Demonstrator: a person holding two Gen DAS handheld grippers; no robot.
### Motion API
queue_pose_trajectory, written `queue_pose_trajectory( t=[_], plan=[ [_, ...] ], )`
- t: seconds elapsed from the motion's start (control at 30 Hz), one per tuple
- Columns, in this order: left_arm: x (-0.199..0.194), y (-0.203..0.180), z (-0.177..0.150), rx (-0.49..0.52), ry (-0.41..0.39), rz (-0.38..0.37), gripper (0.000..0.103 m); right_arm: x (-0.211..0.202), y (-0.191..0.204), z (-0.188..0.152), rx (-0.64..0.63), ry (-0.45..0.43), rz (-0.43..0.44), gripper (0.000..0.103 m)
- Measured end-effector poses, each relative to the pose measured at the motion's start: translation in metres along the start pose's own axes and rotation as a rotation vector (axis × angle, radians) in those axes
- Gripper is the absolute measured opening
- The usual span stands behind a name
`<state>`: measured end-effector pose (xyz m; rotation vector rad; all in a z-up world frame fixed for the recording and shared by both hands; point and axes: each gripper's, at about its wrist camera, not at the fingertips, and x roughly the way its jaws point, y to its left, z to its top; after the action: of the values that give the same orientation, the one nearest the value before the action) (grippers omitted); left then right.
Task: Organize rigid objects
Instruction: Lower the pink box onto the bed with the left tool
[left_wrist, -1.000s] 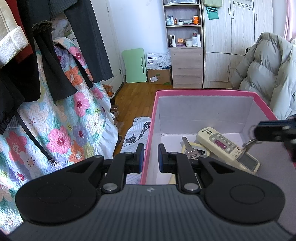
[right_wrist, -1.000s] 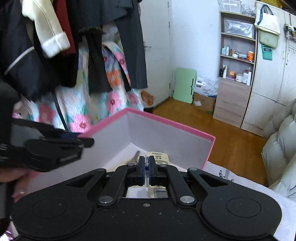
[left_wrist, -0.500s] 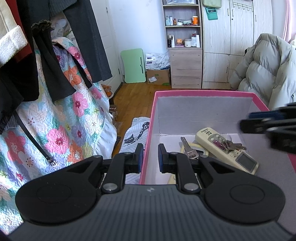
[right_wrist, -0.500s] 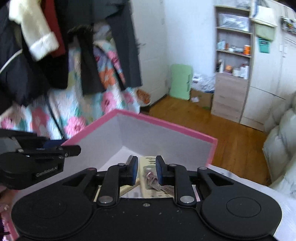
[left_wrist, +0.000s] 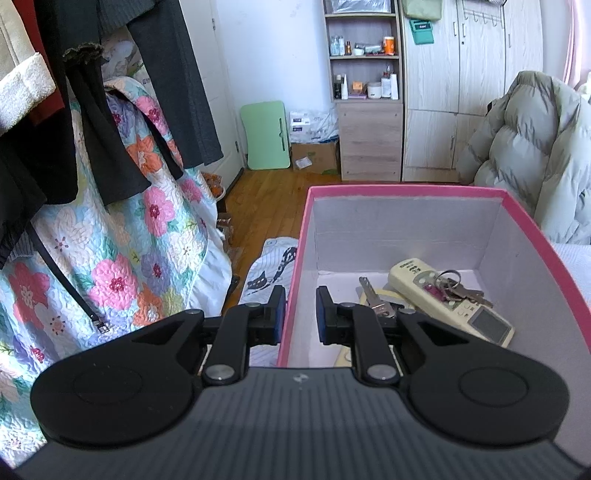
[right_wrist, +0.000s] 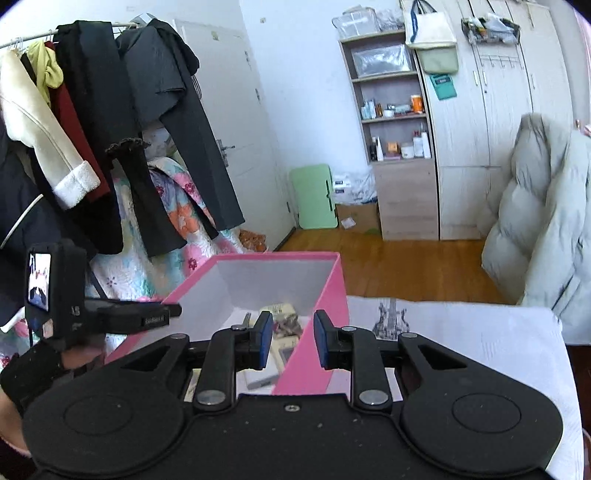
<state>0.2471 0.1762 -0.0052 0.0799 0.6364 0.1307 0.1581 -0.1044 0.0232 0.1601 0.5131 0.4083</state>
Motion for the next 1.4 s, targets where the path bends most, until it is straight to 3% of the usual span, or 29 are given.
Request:
queue_pose_trajectory(
  t=[0.23, 0.37, 0.57, 0.8, 0.93, 1.17, 1.27, 1.4],
  plan=[
    [-0.003, -0.003, 0.002, 0.008, -0.002, 0.015, 0.016, -0.016, 0.005, -0.006, -0.015, -0.03, -0.019, 0.03],
    [-0.024, 0.009, 0.01, -0.097, -0.03, -0.041, 0.016, -0.035, 0.009, -0.007, -0.028, -0.049, -0.02, 0.031],
    [-0.082, -0.008, 0.013, -0.007, -0.1, -0.04, 0.02, -0.057, 0.009, -0.009, -0.031, -0.082, -0.017, 0.032],
    [-0.132, -0.033, -0.014, 0.001, -0.092, -0.061, 0.03, -0.073, 0.014, -0.016, -0.048, -0.11, -0.026, 0.035],
    [-0.154, -0.044, -0.043, -0.033, -0.068, -0.114, 0.032, -0.082, 0.015, -0.025, -0.067, -0.139, -0.066, 0.035],
    [-0.168, -0.06, -0.068, -0.055, -0.032, -0.162, 0.034, -0.098, 0.01, -0.039, -0.067, -0.109, -0.1, 0.036],
    [-0.171, -0.066, -0.07, -0.035, -0.036, -0.174, 0.043, -0.104, 0.012, -0.044, -0.07, -0.118, -0.116, 0.043],
    [-0.178, -0.069, -0.074, -0.028, -0.043, -0.177, 0.046, -0.111, 0.014, -0.048, -0.074, -0.123, -0.129, 0.046]
  ],
)
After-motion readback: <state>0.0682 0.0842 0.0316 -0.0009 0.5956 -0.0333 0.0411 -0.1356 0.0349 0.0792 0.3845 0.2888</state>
